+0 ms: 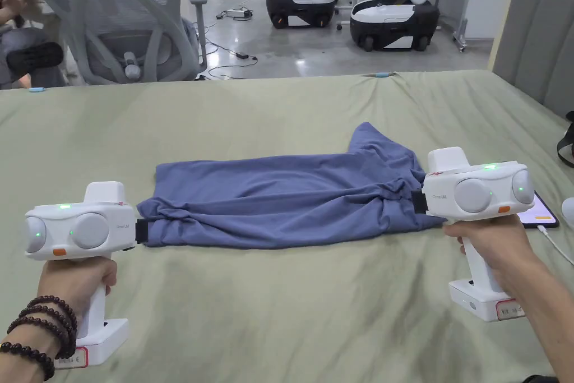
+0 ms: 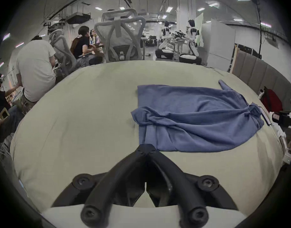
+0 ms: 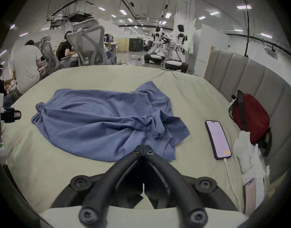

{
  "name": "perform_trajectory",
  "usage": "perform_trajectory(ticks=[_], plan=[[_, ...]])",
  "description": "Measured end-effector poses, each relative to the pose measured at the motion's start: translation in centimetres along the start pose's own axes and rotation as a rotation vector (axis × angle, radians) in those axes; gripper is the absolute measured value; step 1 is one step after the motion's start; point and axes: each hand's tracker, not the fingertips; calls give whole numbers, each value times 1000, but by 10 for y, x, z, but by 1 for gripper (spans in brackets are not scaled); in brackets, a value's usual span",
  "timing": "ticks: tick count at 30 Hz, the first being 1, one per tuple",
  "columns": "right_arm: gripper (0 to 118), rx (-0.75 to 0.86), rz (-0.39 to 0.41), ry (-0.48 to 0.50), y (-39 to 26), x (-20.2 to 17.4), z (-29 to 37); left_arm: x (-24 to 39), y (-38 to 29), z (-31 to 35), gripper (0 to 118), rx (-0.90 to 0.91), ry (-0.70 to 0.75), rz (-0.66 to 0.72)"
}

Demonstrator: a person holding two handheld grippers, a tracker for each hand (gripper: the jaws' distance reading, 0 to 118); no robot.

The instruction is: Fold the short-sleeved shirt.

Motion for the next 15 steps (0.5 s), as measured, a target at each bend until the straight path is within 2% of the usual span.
perform_trajectory(ticks=[1,2,3,5,6,9,13,15], plan=[[0,6,4,-3,1,4,-8,1,2,-4,0,1,-4,-1],[0,7,8,-1,2,4,-8,3,3,-8,16,2,-10,1],[0,6,9,3,2,5,-9,2,4,-14,37,4,-25,0],[0,6,12,10,2,5,-14,5,6,-27,89,13,-35,8],[0,5,16,12,2,5,-16,7,8,-35,99,7,-33,13],[0,-1,18,13,4,6,-25,9,11,-57,95,-30,-44,9],[0,-13,12,11,5,7,-38,11,10,-88,94,-97,-20,-19],[0,-21,14,9,4,6,-44,14,6,-94,85,-131,-5,-28]])
